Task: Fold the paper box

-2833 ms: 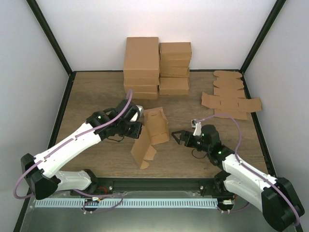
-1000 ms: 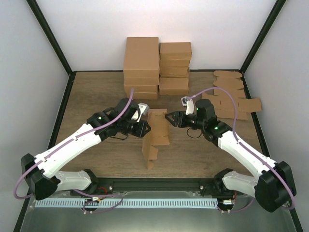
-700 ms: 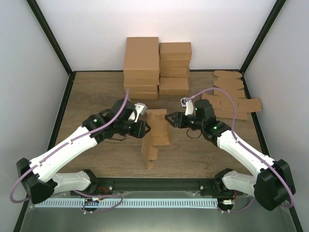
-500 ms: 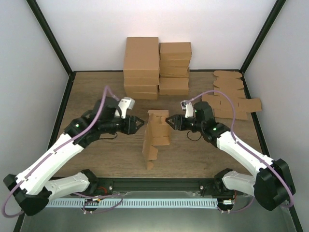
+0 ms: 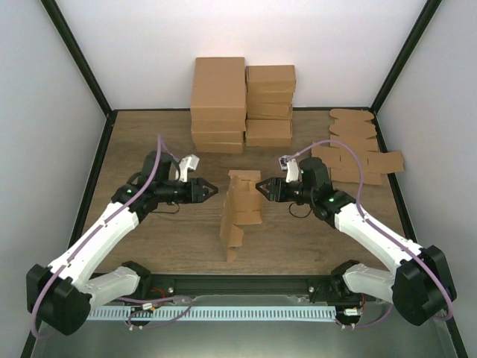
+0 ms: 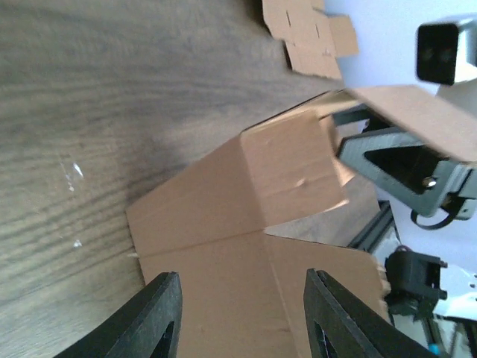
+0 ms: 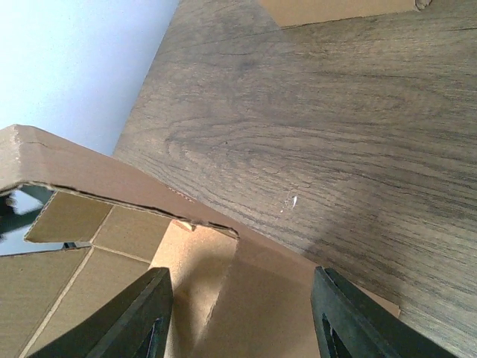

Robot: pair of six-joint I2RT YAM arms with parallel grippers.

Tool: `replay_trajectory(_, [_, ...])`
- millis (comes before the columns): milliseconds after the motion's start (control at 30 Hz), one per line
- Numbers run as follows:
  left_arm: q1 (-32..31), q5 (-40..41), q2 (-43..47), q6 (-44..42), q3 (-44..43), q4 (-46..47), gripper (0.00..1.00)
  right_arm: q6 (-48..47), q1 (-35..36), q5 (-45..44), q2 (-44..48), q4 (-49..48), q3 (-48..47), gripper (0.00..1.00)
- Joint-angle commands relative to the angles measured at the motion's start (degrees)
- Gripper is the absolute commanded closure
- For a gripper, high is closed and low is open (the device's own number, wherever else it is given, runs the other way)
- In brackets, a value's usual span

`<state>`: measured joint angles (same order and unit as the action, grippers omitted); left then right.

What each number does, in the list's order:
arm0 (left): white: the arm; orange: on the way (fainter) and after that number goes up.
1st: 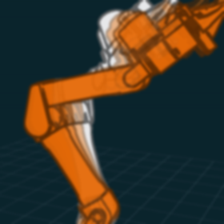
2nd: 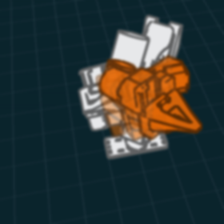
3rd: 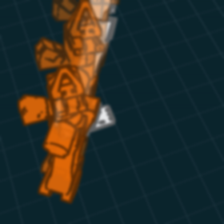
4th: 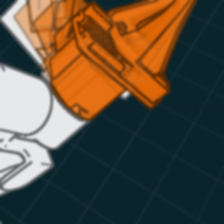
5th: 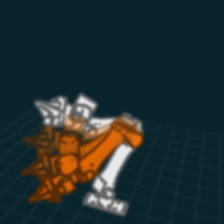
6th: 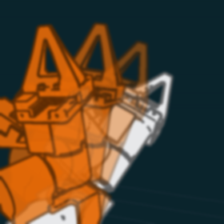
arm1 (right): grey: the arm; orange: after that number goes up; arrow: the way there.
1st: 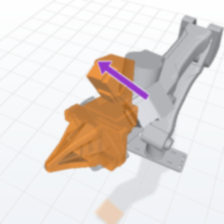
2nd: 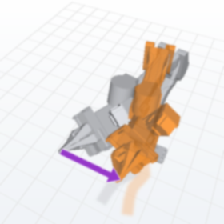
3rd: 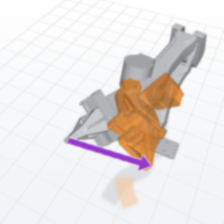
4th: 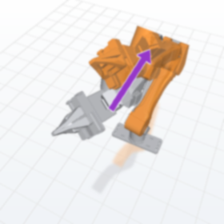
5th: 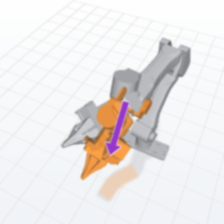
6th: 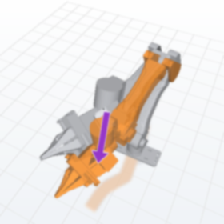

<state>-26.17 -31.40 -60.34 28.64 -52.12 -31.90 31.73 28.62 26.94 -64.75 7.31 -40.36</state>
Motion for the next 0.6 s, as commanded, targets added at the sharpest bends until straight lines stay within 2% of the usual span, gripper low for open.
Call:
replay_trajectory(0, [0.4, -9.2, -2.7, 3.7, 4.7, 12.5, 0.52, -0.8, -0.4, 0.5, 1.3, 0.3, -0.5, 0.46])
replay_trajectory(100, [0.5, -10.6, -4.2, 4.8, 6.7, 16.7, 0.52, -0.8, -0.4, 1.1, 1.4, 0.3, -0.6, 0.46])
replay_trajectory(200, [0.5, -11.5, -5.7, 5.8, 7.8, 20.0, 0.46, -0.6, -0.4, 0.9, 1.6, 0.4, -0.6, 0.46])
replay_trajectory(567, [0.5, -12.1, -8.2, 5.9, 7.9, 23.7, 0.42, -0.9, -0.4, 1.4, 0.7, 0.3, -0.3, 0.46])
